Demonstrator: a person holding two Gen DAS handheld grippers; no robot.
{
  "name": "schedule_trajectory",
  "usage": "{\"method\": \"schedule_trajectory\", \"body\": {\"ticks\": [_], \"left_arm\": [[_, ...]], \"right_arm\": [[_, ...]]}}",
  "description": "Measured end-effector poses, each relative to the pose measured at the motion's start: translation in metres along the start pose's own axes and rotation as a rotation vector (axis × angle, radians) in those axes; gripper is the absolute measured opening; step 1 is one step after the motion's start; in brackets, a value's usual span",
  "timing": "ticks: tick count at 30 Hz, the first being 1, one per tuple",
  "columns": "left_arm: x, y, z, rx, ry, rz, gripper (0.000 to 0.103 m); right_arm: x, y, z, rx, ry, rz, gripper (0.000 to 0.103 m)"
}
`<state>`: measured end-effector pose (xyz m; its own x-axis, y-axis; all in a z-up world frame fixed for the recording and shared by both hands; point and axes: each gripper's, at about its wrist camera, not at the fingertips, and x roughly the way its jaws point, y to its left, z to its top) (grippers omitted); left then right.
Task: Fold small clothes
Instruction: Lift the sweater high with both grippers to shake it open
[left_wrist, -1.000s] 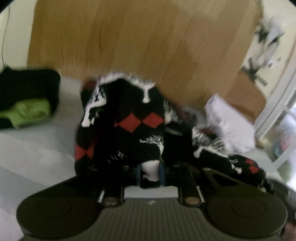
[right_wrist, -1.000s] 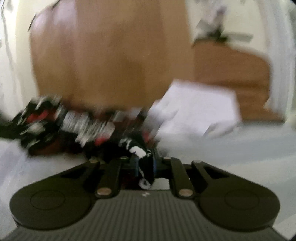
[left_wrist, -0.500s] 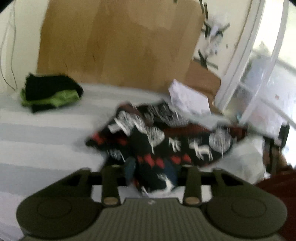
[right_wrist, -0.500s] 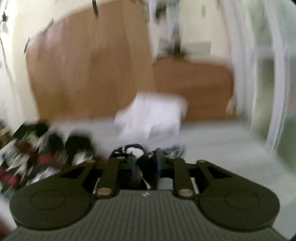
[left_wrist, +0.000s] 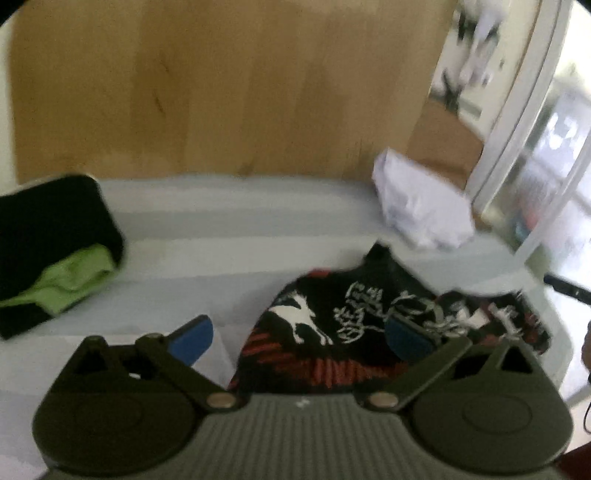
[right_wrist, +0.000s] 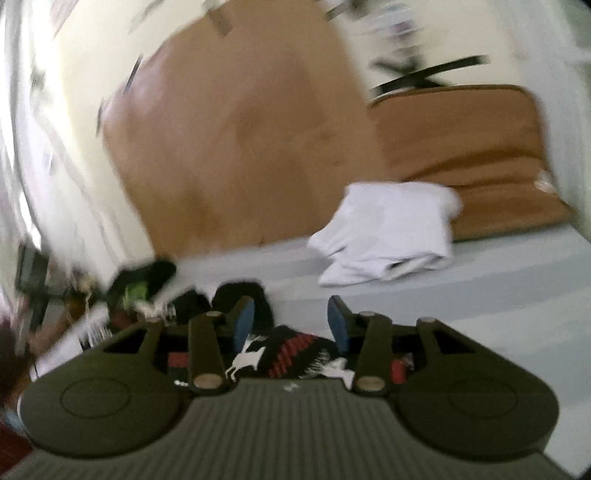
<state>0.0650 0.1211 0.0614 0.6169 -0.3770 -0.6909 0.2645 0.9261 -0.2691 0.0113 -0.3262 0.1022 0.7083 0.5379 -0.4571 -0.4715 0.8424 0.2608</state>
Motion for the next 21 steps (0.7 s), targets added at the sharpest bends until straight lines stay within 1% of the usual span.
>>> {"method": "schedule_trajectory", "body": {"ticks": [2, 4, 5, 6, 7, 8, 9, 10, 11, 12, 13, 15, 17, 19, 21], "left_arm": [[0.023, 0.003, 0.003, -0.011, 0.058, -0.043, 0.103], [0.037, 0.004, -0.001, -0.041, 0.096, -0.084, 0.102], [0.041, 0.004, -0.003, -0.044, 0.103, -0.091, 0.098], [0.044, 0.002, -0.004, -0.036, 0.112, -0.089, 0.081], [0.045, -0.001, -0.005, -0.026, 0.121, -0.076, 0.056], [0.044, -0.004, -0.007, -0.009, 0.123, -0.046, 0.044], [0.041, -0.006, -0.008, 0.005, 0.121, -0.022, 0.025], [0.036, -0.008, -0.007, 0.01, 0.12, -0.019, 0.014], [0.03, -0.008, -0.009, 0.006, 0.108, -0.027, 0.013], [0.02, -0.009, -0.01, 0.011, 0.085, -0.023, 0.012], [0.01, -0.012, -0.01, 0.018, 0.062, -0.014, 0.012], [-0.017, -0.017, -0.014, 0.035, -0.015, -0.016, 0.012], [-0.045, -0.024, -0.018, 0.036, -0.089, -0.019, 0.012], [-0.076, -0.032, -0.024, 0.035, -0.164, -0.02, 0.012], [-0.107, -0.045, -0.03, 0.057, -0.24, -0.004, 0.012]], "right_arm": [[0.037, 0.009, 0.0, -0.092, 0.078, 0.016, 0.062], [0.064, 0.007, -0.007, -0.137, 0.16, 0.032, 0.065], [0.078, 0.006, -0.008, -0.145, 0.193, 0.03, 0.066], [0.087, 0.004, -0.011, -0.141, 0.222, 0.026, 0.066], [0.099, 0.002, -0.013, -0.126, 0.252, 0.022, 0.066], [0.106, 0.0, -0.016, -0.107, 0.266, 0.031, 0.065], [0.101, -0.003, -0.019, -0.102, 0.266, 0.051, 0.063], [0.1, 0.001, -0.021, -0.121, 0.26, 0.063, 0.047], [0.097, 0.007, -0.023, -0.146, 0.262, 0.071, 0.025], [0.093, 0.012, -0.024, -0.159, 0.26, 0.065, 0.018], [0.086, 0.02, -0.023, -0.173, 0.244, 0.043, 0.017], [0.066, 0.034, -0.018, -0.224, 0.174, -0.006, 0.016], [0.044, 0.044, -0.004, -0.248, 0.065, -0.05, 0.016], [0.014, 0.058, 0.011, -0.292, -0.074, -0.123, 0.016], [-0.014, 0.072, 0.028, -0.321, -0.201, -0.165, 0.016]]}}
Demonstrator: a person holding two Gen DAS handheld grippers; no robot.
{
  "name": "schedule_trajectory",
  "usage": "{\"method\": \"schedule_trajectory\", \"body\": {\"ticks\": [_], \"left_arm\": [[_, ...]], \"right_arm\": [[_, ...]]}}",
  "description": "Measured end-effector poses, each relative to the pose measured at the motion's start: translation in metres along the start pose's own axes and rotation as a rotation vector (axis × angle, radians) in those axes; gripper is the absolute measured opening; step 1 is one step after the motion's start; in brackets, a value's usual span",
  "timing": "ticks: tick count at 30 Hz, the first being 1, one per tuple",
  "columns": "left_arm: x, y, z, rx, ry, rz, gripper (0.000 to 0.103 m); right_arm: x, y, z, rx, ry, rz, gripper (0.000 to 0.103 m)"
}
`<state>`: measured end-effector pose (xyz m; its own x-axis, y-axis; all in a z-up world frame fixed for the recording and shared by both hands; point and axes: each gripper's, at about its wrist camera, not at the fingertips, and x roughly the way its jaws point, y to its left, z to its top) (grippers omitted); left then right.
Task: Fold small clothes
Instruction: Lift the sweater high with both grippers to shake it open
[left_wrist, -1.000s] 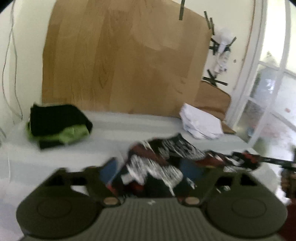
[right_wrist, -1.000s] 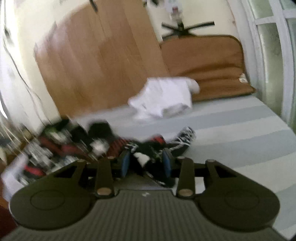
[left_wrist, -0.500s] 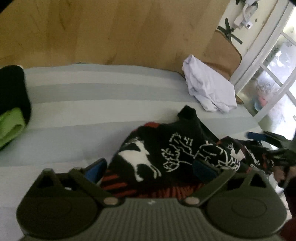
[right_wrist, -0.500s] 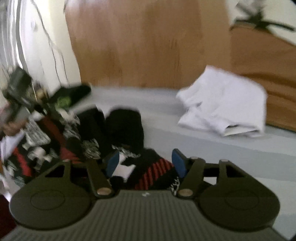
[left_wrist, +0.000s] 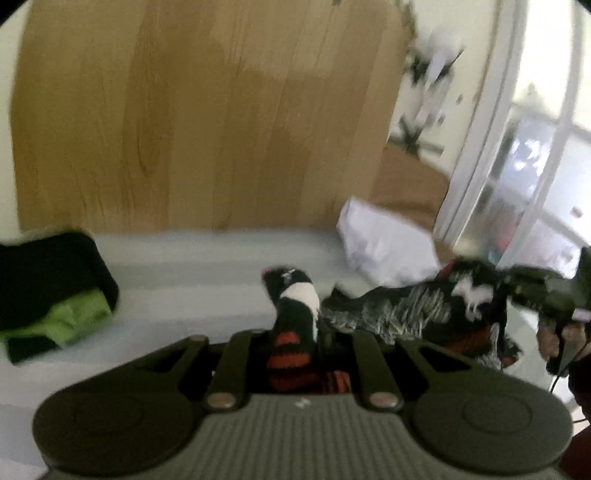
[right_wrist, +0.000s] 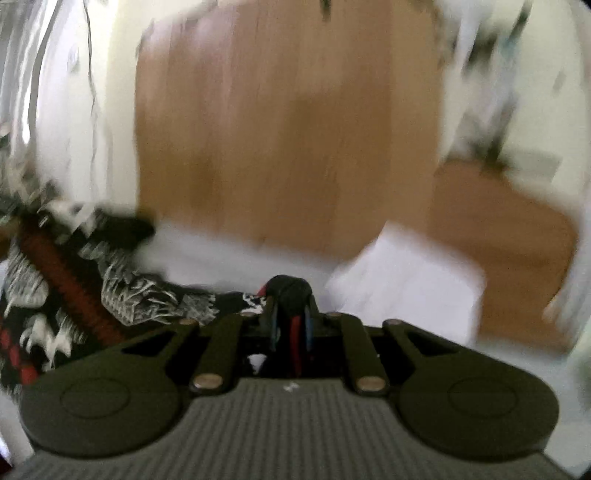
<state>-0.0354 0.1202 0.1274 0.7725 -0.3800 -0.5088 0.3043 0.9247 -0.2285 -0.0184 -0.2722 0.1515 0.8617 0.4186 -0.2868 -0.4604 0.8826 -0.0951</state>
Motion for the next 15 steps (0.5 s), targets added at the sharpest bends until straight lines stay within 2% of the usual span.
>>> {"method": "schedule_trajectory", "body": {"ticks": [2, 6, 9, 12, 15], "left_arm": [[-0.027, -0.013, 0.003, 0.018, -0.072, 0.027, 0.012], [-0.089, -0.043, 0.02, 0.034, -0.244, 0.031, 0.012], [-0.145, -0.073, 0.03, 0.094, -0.405, 0.058, 0.011], [-0.198, -0.108, 0.04, 0.158, -0.566, 0.128, 0.011], [-0.237, -0.138, 0.048, 0.198, -0.707, 0.192, 0.011]], "right_arm": [[-0.028, 0.004, 0.024, -0.022, -0.131, -0.052, 0.016], [-0.078, 0.02, 0.068, -0.062, -0.369, -0.096, 0.016], [-0.117, 0.03, 0.093, -0.104, -0.532, -0.124, 0.016], [-0.147, 0.036, 0.12, -0.142, -0.663, -0.161, 0.016], [-0.168, 0.038, 0.148, -0.149, -0.749, -0.172, 0.016]]}}
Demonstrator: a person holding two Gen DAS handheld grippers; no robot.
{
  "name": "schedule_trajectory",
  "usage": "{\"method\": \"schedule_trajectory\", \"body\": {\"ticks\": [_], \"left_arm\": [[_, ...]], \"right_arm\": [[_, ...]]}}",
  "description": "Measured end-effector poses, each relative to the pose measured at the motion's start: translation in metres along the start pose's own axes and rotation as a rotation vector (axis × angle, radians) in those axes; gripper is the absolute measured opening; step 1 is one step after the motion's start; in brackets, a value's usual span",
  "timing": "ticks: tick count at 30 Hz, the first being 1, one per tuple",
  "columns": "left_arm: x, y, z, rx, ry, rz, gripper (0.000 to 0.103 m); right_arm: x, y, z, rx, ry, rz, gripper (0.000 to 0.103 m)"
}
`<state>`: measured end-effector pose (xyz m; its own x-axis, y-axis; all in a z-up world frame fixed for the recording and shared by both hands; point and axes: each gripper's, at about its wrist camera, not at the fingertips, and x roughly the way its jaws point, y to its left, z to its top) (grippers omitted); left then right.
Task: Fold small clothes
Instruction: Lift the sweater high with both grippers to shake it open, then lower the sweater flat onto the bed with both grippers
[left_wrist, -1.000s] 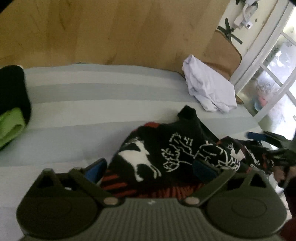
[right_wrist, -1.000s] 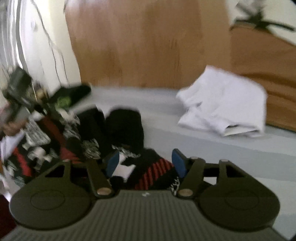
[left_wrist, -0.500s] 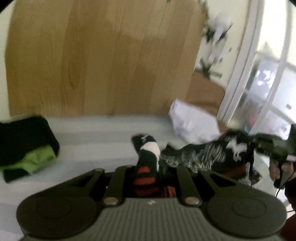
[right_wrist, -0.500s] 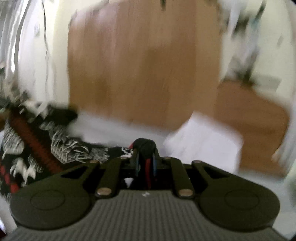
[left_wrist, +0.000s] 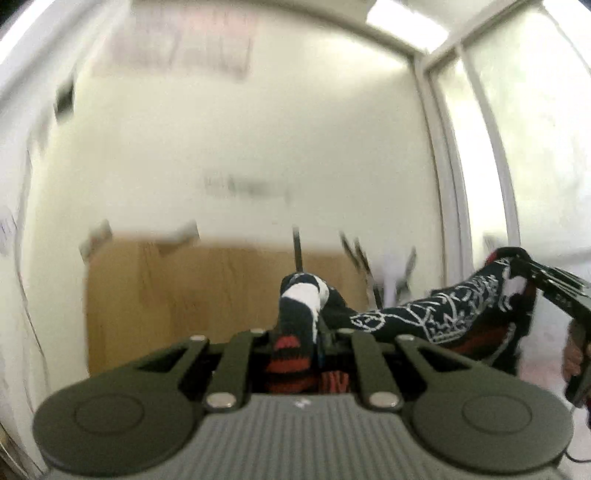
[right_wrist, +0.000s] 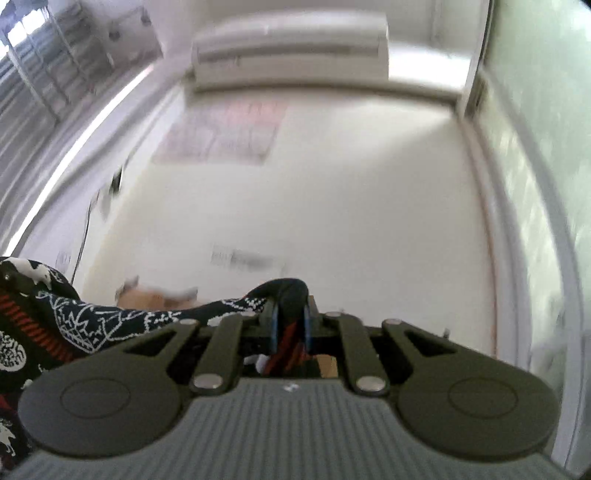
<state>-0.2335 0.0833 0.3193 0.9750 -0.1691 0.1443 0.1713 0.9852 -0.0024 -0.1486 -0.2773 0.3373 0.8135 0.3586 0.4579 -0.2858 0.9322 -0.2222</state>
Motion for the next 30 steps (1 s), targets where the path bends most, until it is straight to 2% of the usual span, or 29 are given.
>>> {"method": "schedule_trajectory", "body": {"ticks": [3, 5, 8, 11, 14, 17, 19, 20, 21, 22, 23, 24, 26, 29, 30], "left_arm": [[-0.014, -0.013, 0.027, 0.039, -0.091, 0.061, 0.011], [-0.01, -0.018, 0.037, 0.048, -0.102, 0.084, 0.011], [0.007, -0.013, 0.034, 0.041, -0.058, 0.097, 0.012], [0.031, -0.007, 0.015, 0.025, 0.035, 0.11, 0.012], [0.079, 0.01, -0.017, -0.015, 0.169, 0.127, 0.012], [0.132, 0.021, -0.058, -0.044, 0.287, 0.148, 0.012], [0.175, 0.026, -0.093, -0.047, 0.338, 0.175, 0.02], [0.201, 0.026, -0.116, -0.035, 0.363, 0.19, 0.022], [0.225, 0.024, -0.141, -0.007, 0.394, 0.213, 0.037], [0.248, 0.021, -0.168, 0.035, 0.442, 0.251, 0.045], [0.264, 0.017, -0.196, 0.066, 0.511, 0.279, 0.043], [0.276, 0.016, -0.224, 0.072, 0.596, 0.281, 0.038], [0.276, 0.02, -0.26, 0.015, 0.713, 0.244, 0.033], [0.23, 0.023, -0.283, -0.001, 0.73, 0.175, 0.039], [0.21, 0.024, -0.286, 0.009, 0.73, 0.16, 0.043]], "right_arm": [[0.013, -0.006, 0.021, 0.01, -0.014, 0.01, 0.016], [0.018, -0.007, 0.023, 0.013, 0.011, 0.016, 0.016], [0.025, -0.007, 0.015, 0.038, 0.093, 0.034, 0.016], [0.038, -0.013, -0.02, 0.072, 0.188, 0.052, 0.016], [0.062, -0.017, -0.068, 0.092, 0.298, 0.06, 0.016], [0.096, -0.017, -0.126, 0.099, 0.408, 0.026, 0.016], [0.129, -0.012, -0.181, 0.105, 0.489, -0.026, 0.016], [0.143, -0.008, -0.204, 0.1, 0.534, -0.041, 0.018], [0.161, -0.005, -0.234, 0.089, 0.612, -0.051, 0.021], [0.17, -0.002, -0.266, 0.076, 0.698, -0.073, 0.028], [0.166, -0.001, -0.291, 0.072, 0.768, -0.111, 0.033], [0.16, -0.003, -0.314, 0.082, 0.833, -0.128, 0.033], [0.132, -0.01, -0.332, 0.145, 0.902, -0.091, 0.033], [0.08, -0.019, -0.343, 0.205, 0.979, 0.016, 0.033], [0.063, -0.02, -0.343, 0.215, 0.996, 0.056, 0.033]]}}
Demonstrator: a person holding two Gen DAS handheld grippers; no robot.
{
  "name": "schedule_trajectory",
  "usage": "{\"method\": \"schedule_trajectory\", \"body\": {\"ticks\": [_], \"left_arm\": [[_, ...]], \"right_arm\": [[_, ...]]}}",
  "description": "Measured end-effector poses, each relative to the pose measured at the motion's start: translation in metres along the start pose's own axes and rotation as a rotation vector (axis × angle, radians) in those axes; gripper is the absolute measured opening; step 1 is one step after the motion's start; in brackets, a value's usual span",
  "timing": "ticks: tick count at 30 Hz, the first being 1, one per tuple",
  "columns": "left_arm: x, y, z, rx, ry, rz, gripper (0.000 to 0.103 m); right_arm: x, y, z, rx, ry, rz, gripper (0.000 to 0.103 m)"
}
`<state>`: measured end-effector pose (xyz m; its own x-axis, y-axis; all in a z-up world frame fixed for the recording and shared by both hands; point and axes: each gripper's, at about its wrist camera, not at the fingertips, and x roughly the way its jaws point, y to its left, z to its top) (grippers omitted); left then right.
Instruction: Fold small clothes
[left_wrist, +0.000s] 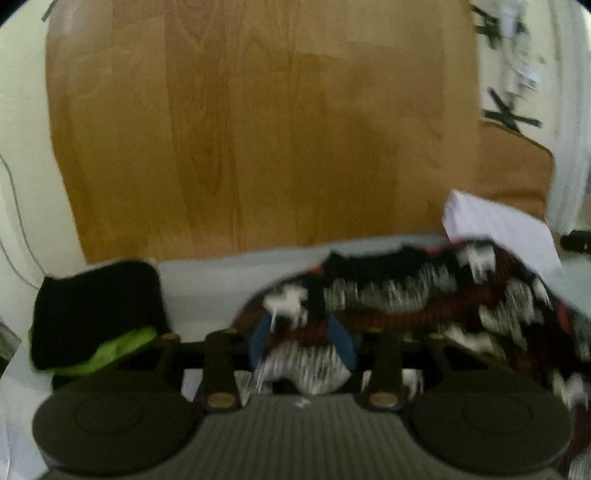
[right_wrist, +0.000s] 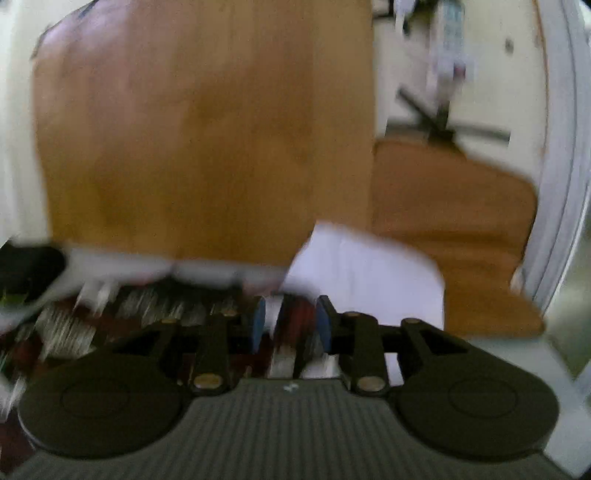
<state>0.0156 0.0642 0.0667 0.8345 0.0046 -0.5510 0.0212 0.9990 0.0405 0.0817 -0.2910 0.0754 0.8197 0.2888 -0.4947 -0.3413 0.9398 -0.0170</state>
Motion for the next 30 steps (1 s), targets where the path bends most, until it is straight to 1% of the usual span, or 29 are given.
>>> {"method": "schedule_trajectory", "body": {"ticks": [2, 3, 4, 5, 6, 8, 10, 11, 13, 14, 15, 16, 17, 19, 21, 22, 23, 24, 25, 28, 30], "left_arm": [[-0.023, 0.013, -0.024, 0.012, 0.002, -0.016, 0.048], [-0.037, 0.021, -0.04, 0.006, 0.011, -0.011, 0.056], [-0.045, 0.031, -0.047, 0.004, 0.026, -0.011, 0.065], [-0.056, 0.04, -0.058, -0.009, 0.044, -0.004, 0.07], [-0.063, 0.05, -0.067, -0.026, 0.06, 0.005, 0.078], [-0.075, 0.068, -0.083, -0.075, 0.093, 0.027, 0.08], [-0.087, 0.086, -0.092, -0.152, 0.13, 0.029, 0.081], [-0.089, 0.094, -0.098, -0.198, 0.142, 0.024, 0.081], [-0.089, 0.11, -0.106, -0.307, 0.162, -0.002, 0.081], [-0.087, 0.115, -0.109, -0.357, 0.171, -0.032, 0.079], [-0.086, 0.118, -0.113, -0.396, 0.176, -0.062, 0.075], [-0.084, 0.119, -0.115, -0.415, 0.18, -0.083, 0.069], [-0.085, 0.117, -0.116, -0.418, 0.182, -0.096, 0.066], [-0.083, 0.111, -0.118, -0.408, 0.193, -0.117, 0.052], [-0.082, 0.104, -0.121, -0.39, 0.187, -0.116, 0.051], [-0.081, 0.102, -0.122, -0.385, 0.185, -0.121, 0.046], [-0.079, 0.101, -0.121, -0.387, 0.183, -0.132, 0.04], [-0.075, 0.1, -0.121, -0.399, 0.186, -0.151, 0.019], [-0.073, 0.1, -0.122, -0.408, 0.176, -0.145, 0.009], [-0.07, 0.107, -0.122, -0.422, 0.157, -0.137, 0.008], [-0.076, 0.123, -0.118, -0.424, 0.127, -0.102, 0.008]], "right_arm": [[-0.019, -0.003, -0.027, -0.019, 0.041, 0.042, 0.035], [-0.028, -0.003, -0.042, -0.022, 0.064, 0.062, 0.036], [-0.034, -0.005, -0.057, -0.024, 0.079, 0.079, 0.037], [-0.034, -0.009, -0.064, -0.031, 0.082, 0.086, 0.037], [-0.04, -0.009, -0.071, -0.041, 0.078, 0.076, 0.037], [-0.048, -0.007, -0.08, -0.04, 0.081, 0.074, 0.038], [-0.049, 0.001, -0.08, -0.011, 0.09, 0.138, 0.038], [-0.047, 0.01, -0.08, -0.007, 0.088, 0.169, 0.038], [-0.041, 0.035, -0.072, -0.029, 0.083, 0.248, 0.039], [-0.037, 0.05, -0.065, -0.049, 0.083, 0.287, 0.039], [-0.033, 0.065, -0.061, -0.071, 0.082, 0.322, 0.039], [-0.029, 0.085, -0.056, -0.1, 0.078, 0.364, 0.039], [-0.025, 0.103, -0.052, -0.123, 0.074, 0.401, 0.039], [-0.017, 0.141, -0.042, -0.171, 0.071, 0.49, 0.039], [-0.01, 0.175, -0.036, -0.209, 0.074, 0.571, 0.04], [-0.006, 0.191, -0.034, -0.228, 0.078, 0.605, 0.04], [-0.003, 0.206, -0.033, -0.243, 0.083, 0.626, 0.04], [0.002, 0.221, -0.032, -0.265, 0.087, 0.648, 0.04], [0.004, 0.232, -0.032, -0.278, 0.089, 0.659, 0.04], [0.014, 0.256, -0.032, -0.285, 0.1, 0.68, 0.04], [0.019, 0.263, -0.032, -0.277, 0.115, 0.678, 0.04]]}}
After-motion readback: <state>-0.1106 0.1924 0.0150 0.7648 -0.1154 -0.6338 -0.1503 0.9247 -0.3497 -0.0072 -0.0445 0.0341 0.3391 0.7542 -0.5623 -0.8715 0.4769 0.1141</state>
